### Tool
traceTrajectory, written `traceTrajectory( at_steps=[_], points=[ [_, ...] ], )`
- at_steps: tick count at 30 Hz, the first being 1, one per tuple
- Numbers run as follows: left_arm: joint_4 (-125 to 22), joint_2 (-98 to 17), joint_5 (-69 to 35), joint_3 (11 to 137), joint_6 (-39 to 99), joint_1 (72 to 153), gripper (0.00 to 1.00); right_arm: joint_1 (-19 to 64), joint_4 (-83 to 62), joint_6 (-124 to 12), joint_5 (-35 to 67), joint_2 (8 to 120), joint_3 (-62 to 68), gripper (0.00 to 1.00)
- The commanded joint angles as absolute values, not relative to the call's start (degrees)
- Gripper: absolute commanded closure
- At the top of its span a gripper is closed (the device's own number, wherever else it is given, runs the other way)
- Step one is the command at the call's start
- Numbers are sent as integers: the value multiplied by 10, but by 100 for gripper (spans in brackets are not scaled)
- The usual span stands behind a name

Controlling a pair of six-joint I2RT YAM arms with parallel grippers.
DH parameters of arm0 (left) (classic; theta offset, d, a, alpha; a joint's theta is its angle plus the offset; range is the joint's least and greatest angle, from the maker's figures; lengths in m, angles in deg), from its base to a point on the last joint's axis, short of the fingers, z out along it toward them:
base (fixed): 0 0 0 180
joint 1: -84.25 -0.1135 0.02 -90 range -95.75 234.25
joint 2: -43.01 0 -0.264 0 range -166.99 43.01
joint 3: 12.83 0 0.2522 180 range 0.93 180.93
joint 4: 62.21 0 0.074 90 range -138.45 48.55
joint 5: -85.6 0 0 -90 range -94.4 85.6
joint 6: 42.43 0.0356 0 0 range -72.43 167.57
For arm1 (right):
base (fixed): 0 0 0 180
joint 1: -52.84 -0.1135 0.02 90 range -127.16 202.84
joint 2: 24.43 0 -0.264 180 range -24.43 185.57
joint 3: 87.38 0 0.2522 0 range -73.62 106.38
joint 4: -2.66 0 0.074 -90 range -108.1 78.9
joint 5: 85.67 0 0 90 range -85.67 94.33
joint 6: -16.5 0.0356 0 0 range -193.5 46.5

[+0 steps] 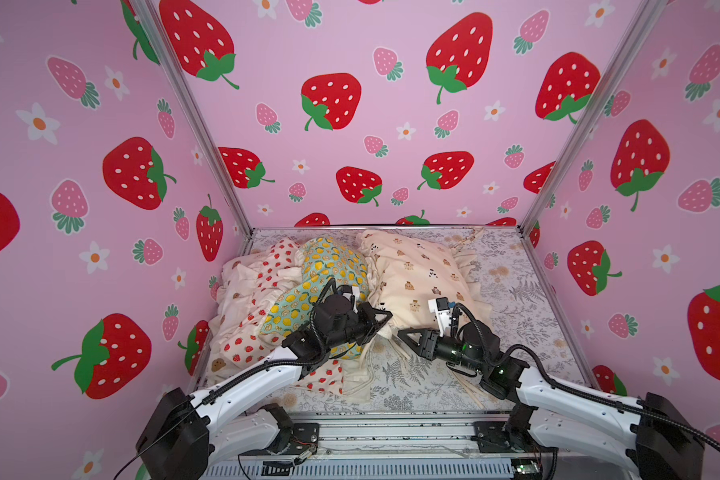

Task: Zip up pillowcases
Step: Zip the zipper on the pillowcase.

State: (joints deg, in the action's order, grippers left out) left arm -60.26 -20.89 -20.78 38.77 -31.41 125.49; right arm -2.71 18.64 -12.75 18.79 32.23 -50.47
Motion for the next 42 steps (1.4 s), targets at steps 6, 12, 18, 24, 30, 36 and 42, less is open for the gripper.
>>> traceTrajectory(
  at_steps=[6,12,18,24,30,36,42],
  points=[
    [-656,-209,-231,392,-341,1255,100,-8,255,-90,207,342,-515,73],
    [-673,-214,-238,392,-358,1256,100,-1,267,-88,207,357,-512,73],
    [-684,-212,-243,392,-370,1258,100,15,298,-74,219,379,-514,69],
    [-696,-212,-243,393,-381,1261,100,19,339,-72,235,401,-505,69],
    [-715,-220,-238,395,-400,1271,100,20,434,-40,241,440,-510,69],
    [-708,-210,-227,392,-403,1272,100,20,477,-32,229,428,-527,69],
    [-708,-202,-217,383,-413,1272,100,20,434,-46,225,378,-529,71]
  ],
)
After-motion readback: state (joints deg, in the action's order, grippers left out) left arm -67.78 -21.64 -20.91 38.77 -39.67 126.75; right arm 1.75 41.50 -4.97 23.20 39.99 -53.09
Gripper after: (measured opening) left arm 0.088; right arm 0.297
